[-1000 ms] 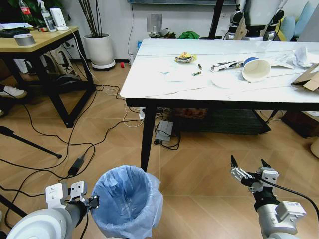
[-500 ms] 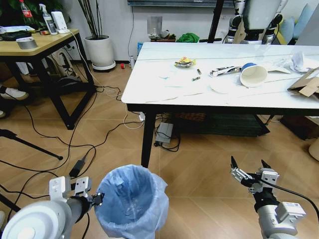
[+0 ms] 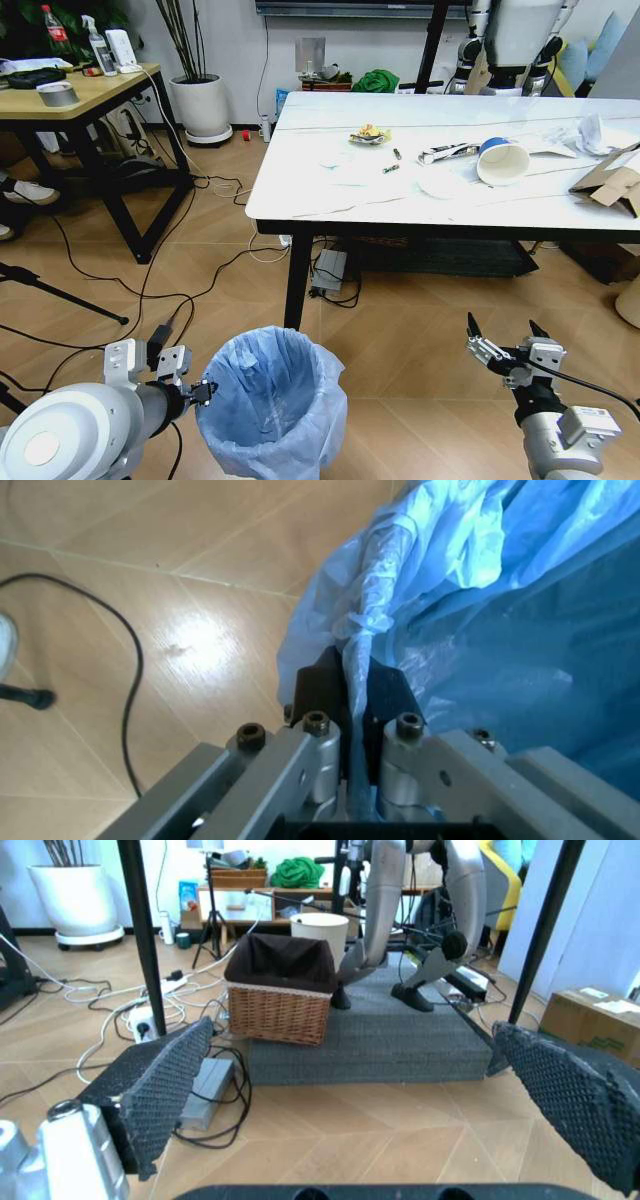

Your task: Pick up the trash bin and place the trash from the table into it.

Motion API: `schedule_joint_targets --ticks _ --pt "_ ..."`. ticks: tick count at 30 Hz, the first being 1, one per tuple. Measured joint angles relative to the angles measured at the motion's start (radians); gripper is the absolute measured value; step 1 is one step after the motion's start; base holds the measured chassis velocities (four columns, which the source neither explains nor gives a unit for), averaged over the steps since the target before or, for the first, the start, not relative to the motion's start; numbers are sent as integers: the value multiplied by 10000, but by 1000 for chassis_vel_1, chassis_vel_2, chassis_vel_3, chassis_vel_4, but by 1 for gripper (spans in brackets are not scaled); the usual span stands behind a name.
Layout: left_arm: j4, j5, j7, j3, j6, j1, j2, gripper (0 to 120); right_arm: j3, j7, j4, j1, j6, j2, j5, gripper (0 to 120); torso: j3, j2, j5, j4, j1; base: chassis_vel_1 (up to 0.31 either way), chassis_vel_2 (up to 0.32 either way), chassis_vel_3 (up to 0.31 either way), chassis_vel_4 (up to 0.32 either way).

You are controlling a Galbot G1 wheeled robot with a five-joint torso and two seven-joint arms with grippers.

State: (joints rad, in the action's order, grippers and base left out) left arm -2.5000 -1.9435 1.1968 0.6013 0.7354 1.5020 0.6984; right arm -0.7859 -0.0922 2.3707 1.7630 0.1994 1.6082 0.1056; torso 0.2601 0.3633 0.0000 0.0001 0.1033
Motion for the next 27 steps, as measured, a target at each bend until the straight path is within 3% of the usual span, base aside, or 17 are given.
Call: schedule_joint_targets --ticks 10,27 --pt "0 3 73 -327 0 -243 -257 0 -19 28 147 -2 40 0 91 100 279 426 0 0 146 0 0 0 0" --pt "0 9 76 -328 0 -245 -127 0 63 85 553 122 111 0 209 100 713 1076 0 -1 361 0 0 0 0"
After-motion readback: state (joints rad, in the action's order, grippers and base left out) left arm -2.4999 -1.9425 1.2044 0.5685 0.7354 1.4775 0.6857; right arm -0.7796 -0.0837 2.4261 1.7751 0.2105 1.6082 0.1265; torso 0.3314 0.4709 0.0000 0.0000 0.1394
